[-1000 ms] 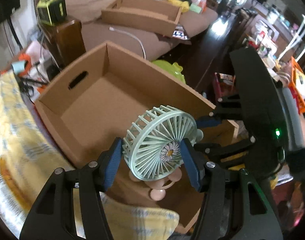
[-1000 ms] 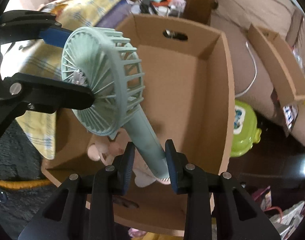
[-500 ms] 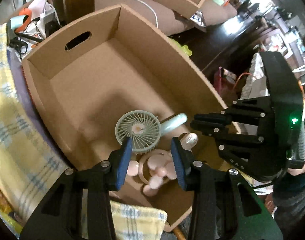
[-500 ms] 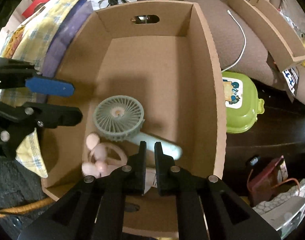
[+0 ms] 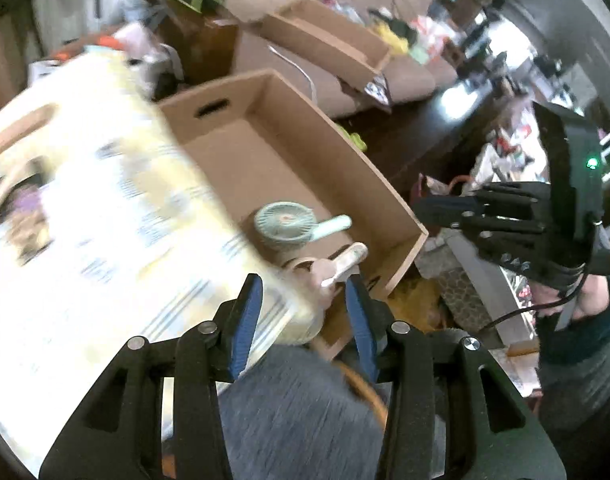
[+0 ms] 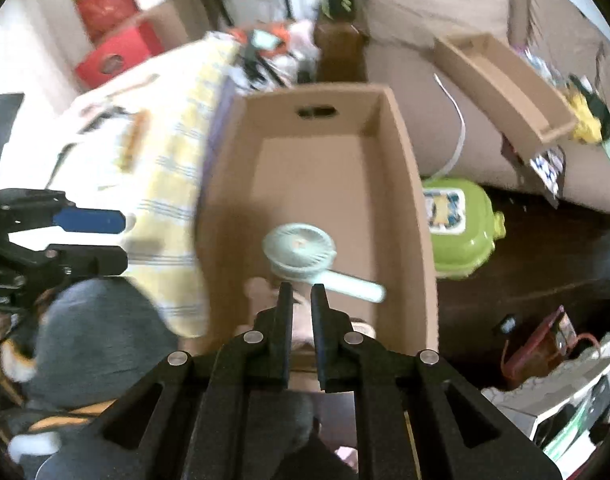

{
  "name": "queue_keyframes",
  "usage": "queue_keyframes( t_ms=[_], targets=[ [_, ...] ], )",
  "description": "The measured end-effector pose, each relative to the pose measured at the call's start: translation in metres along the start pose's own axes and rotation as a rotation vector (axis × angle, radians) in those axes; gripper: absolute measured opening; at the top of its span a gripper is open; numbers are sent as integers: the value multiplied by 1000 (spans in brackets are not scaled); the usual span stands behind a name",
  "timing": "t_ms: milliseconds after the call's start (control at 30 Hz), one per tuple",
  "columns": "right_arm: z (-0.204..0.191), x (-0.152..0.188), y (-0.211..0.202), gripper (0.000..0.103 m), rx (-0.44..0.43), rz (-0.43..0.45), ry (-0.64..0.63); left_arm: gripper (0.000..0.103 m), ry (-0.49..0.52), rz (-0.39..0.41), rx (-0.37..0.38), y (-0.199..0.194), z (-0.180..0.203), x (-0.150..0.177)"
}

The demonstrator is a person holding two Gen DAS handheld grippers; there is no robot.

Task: Organize objects
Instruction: 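Lower the green fan into the box and open both grippers, then grasp the white printed snack packet on the table with the right gripper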

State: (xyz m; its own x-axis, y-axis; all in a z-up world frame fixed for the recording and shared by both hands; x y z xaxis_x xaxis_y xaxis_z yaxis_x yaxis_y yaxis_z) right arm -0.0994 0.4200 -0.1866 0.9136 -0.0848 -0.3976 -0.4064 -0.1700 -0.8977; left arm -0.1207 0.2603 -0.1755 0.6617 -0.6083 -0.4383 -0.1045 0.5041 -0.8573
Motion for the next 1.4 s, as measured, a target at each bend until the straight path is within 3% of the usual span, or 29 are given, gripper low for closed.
queue_keyframes(
  t_ms=[133,233,300,400,500,567,667,767,800,833,867,1000,1233,1300,1400],
  targets=[
    [-34,-6,-40,10,7,60,-78,50,-137,121,-24,-63,-34,27],
    [-61,-10,-65,10,-19,107,-108,56,-207,187,-85,-102,-60,51],
    [-81,-11,-77,14,-52,117,-127,56,-222,206,-101,-122,-69,67],
    [-109,-9,-91,23,-77,124,-169,65,-230,260,-105,-154,-75,93],
    [-130,-8,-97,30,-71,131,-206,65,-247,281,-158,-171,-83,115],
    [-144,-10,-96,47,-77,129,-225,65,-276,275,-175,-173,-92,125],
    [-160,-10,-85,74,-74,103,-237,65,-311,265,-104,-175,-96,138],
    [-177,-11,-64,80,-58,49,-252,69,-303,287,-102,-176,-96,138],
    [-182,-12,-56,81,-53,32,-259,81,-300,290,-118,-175,-97,138],
    [-186,-12,-50,83,-50,19,-263,90,-300,299,-141,-175,-99,138],
    [-189,-13,-43,84,-47,8,-264,91,-302,310,-155,-174,-100,138],
    [-198,-24,-7,85,-46,-63,-246,91,-327,314,-158,-170,-108,144],
    [-202,-66,62,85,32,-87,-168,91,-379,313,-175,-167,-130,154],
    [-205,-73,80,83,50,-99,-170,91,-380,323,-186,-169,-133,157],
    [-213,-73,92,66,55,-93,-198,91,-394,322,-195,-169,-139,160]
  ],
)
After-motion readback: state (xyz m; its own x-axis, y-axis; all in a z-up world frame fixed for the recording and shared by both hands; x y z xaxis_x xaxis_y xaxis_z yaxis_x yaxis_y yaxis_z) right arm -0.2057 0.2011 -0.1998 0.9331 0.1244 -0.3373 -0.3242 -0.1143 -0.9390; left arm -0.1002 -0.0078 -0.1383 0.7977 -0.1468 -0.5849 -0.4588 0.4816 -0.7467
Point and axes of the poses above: each gripper's, at about its wrist camera, not at the fingertips, and y roughly the way its jaws point, z to its right, x to its underside, the point moved 6 cm from there along y, roughly the way its jaws point, and after that the axes turned 10 degrees about y, right-handed, at the moved point
